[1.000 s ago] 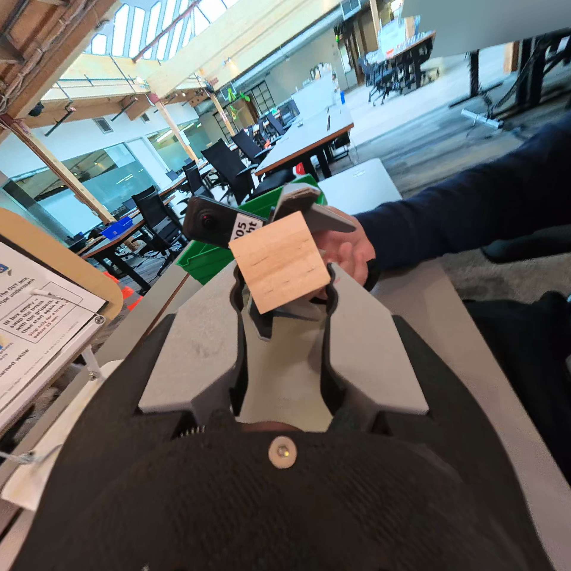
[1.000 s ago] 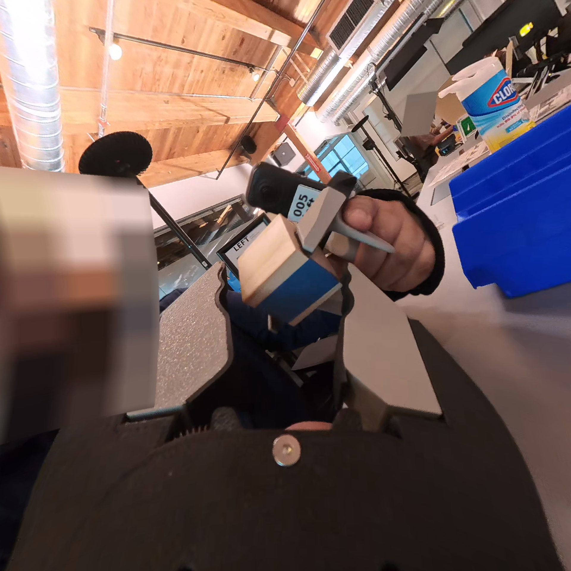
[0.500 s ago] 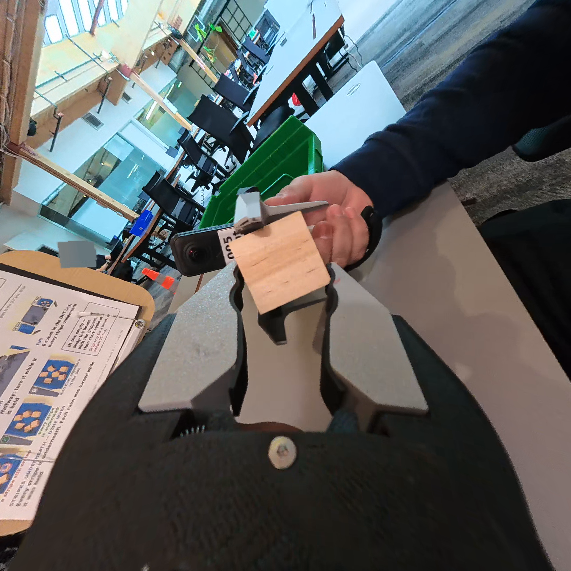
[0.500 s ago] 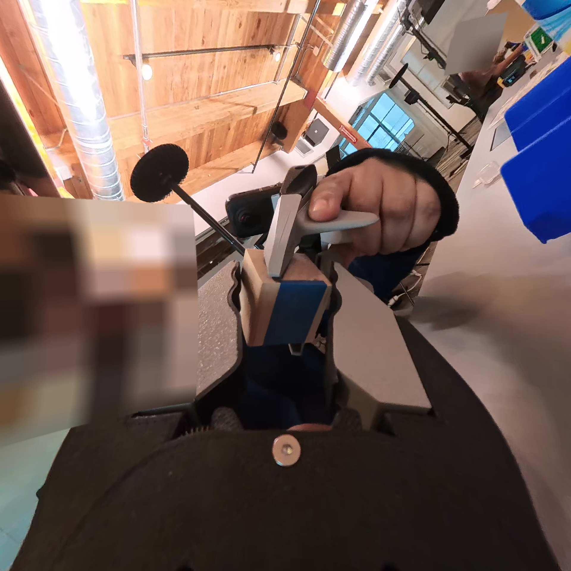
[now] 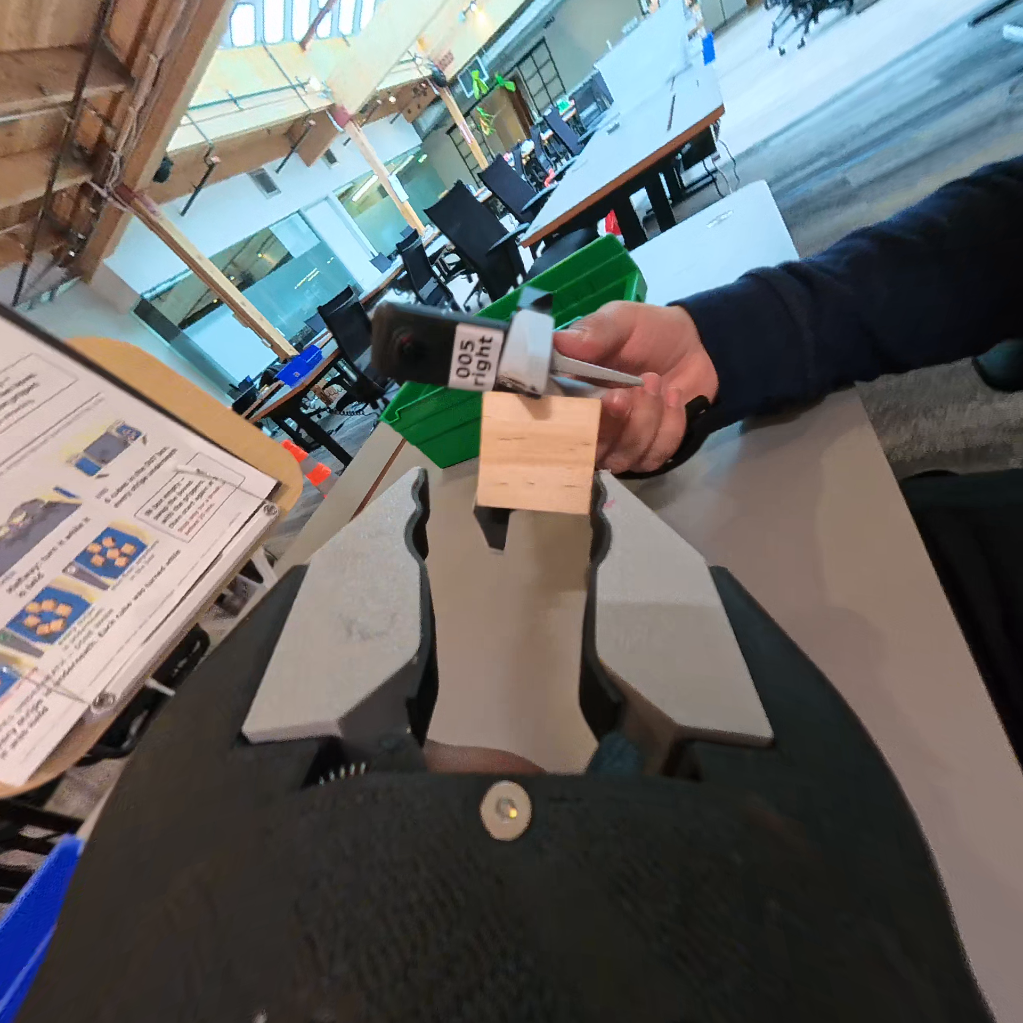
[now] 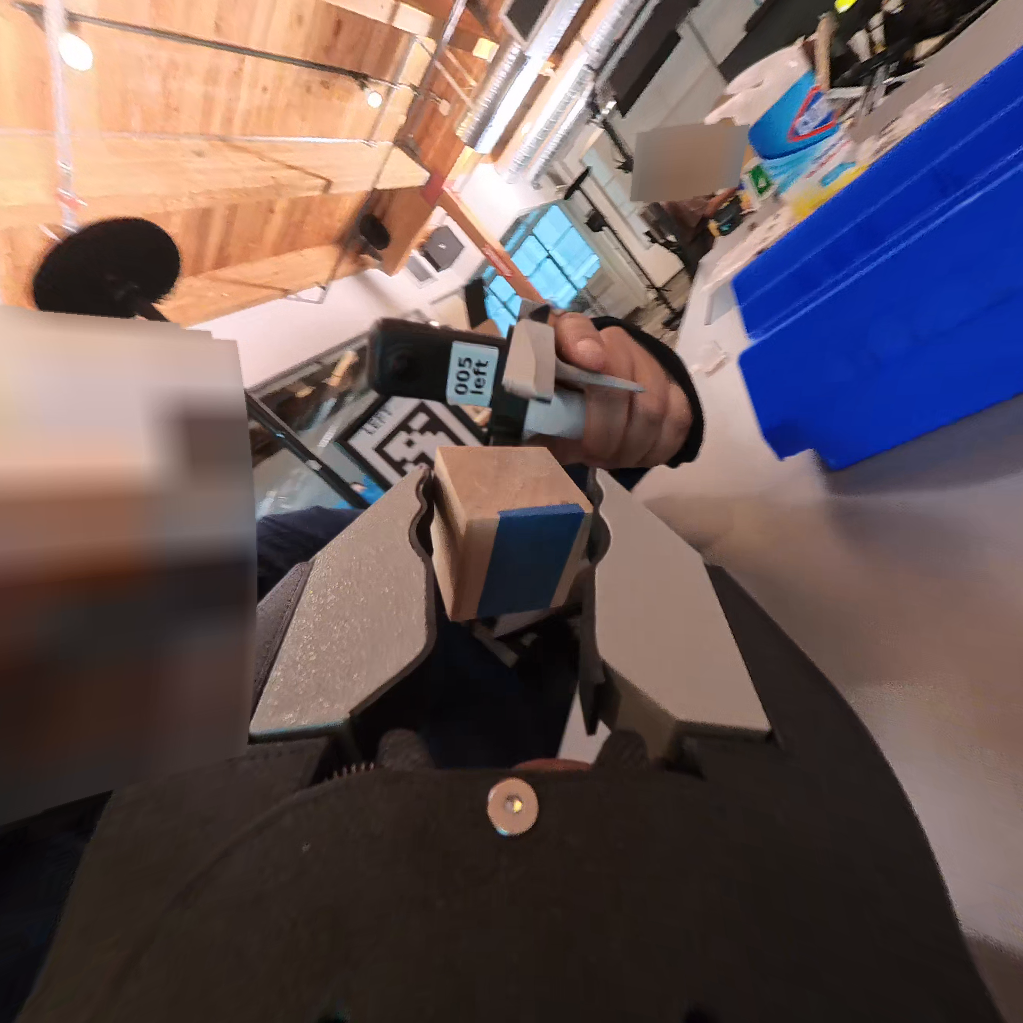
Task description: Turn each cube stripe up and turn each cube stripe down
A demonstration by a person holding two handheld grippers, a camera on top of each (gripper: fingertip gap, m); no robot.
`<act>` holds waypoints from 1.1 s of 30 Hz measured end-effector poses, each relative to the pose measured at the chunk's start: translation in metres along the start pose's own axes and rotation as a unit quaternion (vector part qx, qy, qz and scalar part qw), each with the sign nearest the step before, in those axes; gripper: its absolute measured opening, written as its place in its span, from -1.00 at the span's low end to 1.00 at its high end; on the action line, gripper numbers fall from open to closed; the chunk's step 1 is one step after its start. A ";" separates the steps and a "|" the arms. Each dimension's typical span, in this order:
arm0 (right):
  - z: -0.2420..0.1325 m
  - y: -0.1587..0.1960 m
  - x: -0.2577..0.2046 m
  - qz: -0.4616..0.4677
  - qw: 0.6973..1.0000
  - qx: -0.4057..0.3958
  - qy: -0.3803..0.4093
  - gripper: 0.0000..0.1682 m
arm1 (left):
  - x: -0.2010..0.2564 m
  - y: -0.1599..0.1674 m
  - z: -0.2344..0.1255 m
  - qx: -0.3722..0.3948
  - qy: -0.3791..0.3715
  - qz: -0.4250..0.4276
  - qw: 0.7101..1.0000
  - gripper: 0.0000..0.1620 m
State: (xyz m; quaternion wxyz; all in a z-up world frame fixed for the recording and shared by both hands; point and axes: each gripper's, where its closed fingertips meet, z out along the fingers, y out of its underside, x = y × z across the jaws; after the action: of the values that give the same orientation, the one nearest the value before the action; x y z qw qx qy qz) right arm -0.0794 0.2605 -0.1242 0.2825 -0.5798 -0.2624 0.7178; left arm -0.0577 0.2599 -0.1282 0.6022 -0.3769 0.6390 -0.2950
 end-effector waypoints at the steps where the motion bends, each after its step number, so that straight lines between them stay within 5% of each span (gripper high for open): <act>1: -0.001 -0.001 0.003 -0.019 1.000 -0.003 0.024 -0.37 | -0.003 0.001 -0.006 0.004 -0.007 -0.012 1.000 -0.29; 10: -0.052 -0.039 -0.018 -0.172 0.955 0.040 0.236 -0.37 | -0.013 0.019 -0.061 -0.026 -0.066 -0.076 0.995 -0.40; 15: -0.138 -0.065 -0.051 -0.220 0.892 0.053 0.392 -0.38 | -0.001 0.039 -0.077 -0.046 -0.076 -0.083 0.993 -0.40; 18: -0.221 -0.073 -0.057 -0.213 0.827 0.048 0.518 -0.38 | 0.004 0.048 -0.081 -0.048 -0.079 -0.091 0.992 -0.40; 21: -0.310 -0.057 -0.048 -0.165 0.746 0.007 0.645 -0.37 | 0.008 0.052 -0.081 -0.047 -0.074 -0.104 0.991 -0.41; 24: -0.362 -0.030 -0.041 -0.116 0.702 -0.031 0.702 -0.37 | 0.010 0.055 -0.079 -0.049 -0.070 -0.113 0.990 -0.41; 30: -0.416 0.021 -0.020 -0.035 0.627 -0.141 0.765 -0.37 | 0.012 0.061 -0.071 -0.071 -0.069 -0.114 0.988 -0.41; 33: -0.427 0.036 -0.010 -0.001 0.615 -0.173 0.770 -0.37 | 0.014 0.065 -0.070 -0.079 -0.069 -0.112 0.988 -0.42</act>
State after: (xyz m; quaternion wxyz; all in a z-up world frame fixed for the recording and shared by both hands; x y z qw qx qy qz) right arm 0.3372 0.2491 -0.2238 0.2754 -0.9575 -0.0688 -0.0507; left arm -0.1349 0.2782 -0.1823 0.5764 -0.5124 0.5705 -0.2825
